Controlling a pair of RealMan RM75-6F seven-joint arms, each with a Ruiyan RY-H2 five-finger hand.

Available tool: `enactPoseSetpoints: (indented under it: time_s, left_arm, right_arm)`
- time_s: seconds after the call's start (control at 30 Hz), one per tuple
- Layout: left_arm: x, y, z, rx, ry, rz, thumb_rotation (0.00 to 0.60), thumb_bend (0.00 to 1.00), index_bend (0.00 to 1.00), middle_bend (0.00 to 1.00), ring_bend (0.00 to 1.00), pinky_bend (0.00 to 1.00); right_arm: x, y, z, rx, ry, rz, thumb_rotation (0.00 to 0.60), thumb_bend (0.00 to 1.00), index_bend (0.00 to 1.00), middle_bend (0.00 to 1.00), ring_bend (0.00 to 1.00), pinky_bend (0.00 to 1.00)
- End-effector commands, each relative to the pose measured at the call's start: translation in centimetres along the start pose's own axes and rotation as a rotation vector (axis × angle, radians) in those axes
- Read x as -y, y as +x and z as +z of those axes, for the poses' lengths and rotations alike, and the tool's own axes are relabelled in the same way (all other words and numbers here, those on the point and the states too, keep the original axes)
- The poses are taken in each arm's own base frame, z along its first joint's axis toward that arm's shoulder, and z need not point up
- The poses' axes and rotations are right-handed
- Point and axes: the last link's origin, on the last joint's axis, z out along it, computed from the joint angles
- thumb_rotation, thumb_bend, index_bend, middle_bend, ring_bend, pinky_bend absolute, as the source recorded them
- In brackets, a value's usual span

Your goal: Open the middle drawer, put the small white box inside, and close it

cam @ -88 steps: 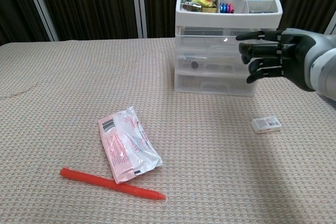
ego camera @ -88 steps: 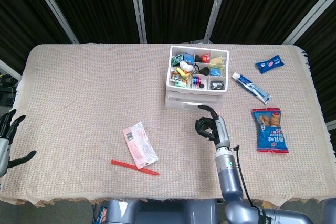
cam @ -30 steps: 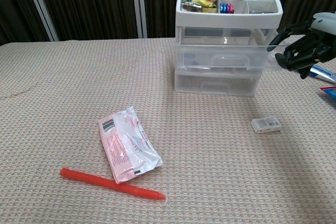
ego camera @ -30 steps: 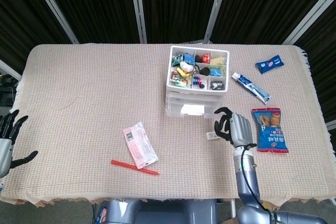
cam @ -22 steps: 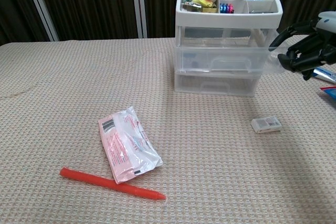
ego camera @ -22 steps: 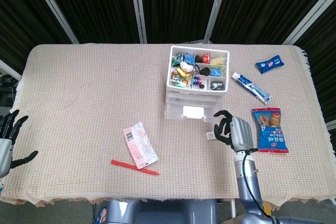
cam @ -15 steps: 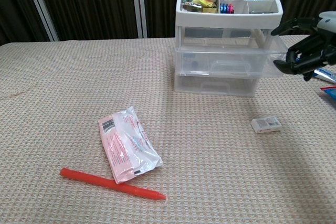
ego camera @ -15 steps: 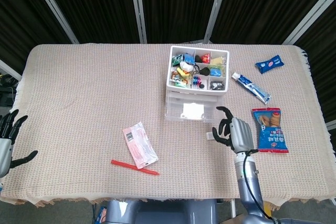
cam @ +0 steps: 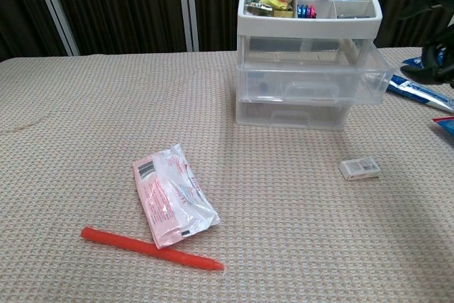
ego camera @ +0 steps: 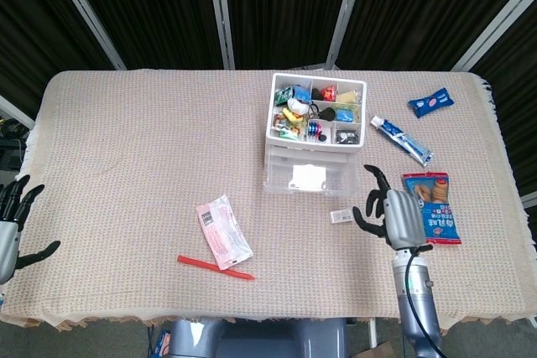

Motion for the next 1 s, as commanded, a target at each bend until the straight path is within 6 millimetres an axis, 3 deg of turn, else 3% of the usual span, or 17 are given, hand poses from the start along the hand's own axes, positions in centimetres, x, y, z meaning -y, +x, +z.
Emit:
enactPoseSetpoints:
  time_s: [0.03,0.23,0.43,0.63,1.0]
  left_arm:
    - [0.0,0.0,0.0,-0.001,-0.002,-0.001,0.6,0.06,0.12,0.0,0.0,0.0]
    - [-0.1,0.0,-0.1,0.0,-0.004,0.0,0.6,0.06,0.12,0.0,0.0,0.0]
    - [-0.2,-0.1,-0.1,0.0,-0.004,0.003,0.6,0.06,0.12,0.0,0.0,0.0]
    - [-0.2,-0.1,-0.1,-0.004,-0.008,0.004,0.6,0.06,0.12,0.0,0.0,0.0]
    - [-0.2,-0.1,0.0,-0.005,-0.013,0.001,0.6,0.06,0.12,0.0,0.0,0.0]
  right_arm:
    - [-1.4,1.4,-0.9,0.004,-0.016,-0.073,0.6,0.27,0.15,0.7,0.68,0.57]
    - [-4.6,1.7,-3.2,0.056,-0.036,-0.147,0.6,0.27,0.16,0.7,0.68,0.57]
    - [-6.3,-0.3,-5.3,0.14,0.004,-0.208,0.6,0.27,0.18,0.7,0.69,0.57]
    - [-5.7,-3.0,-5.7,0.18,0.067,-0.237,0.6,0.27,0.22,0.71,0.7,0.57]
    - [-3.5,-7.8,-4.4,0.194,0.12,-0.233,0.6,0.27,0.28,0.73,0.72,0.57]
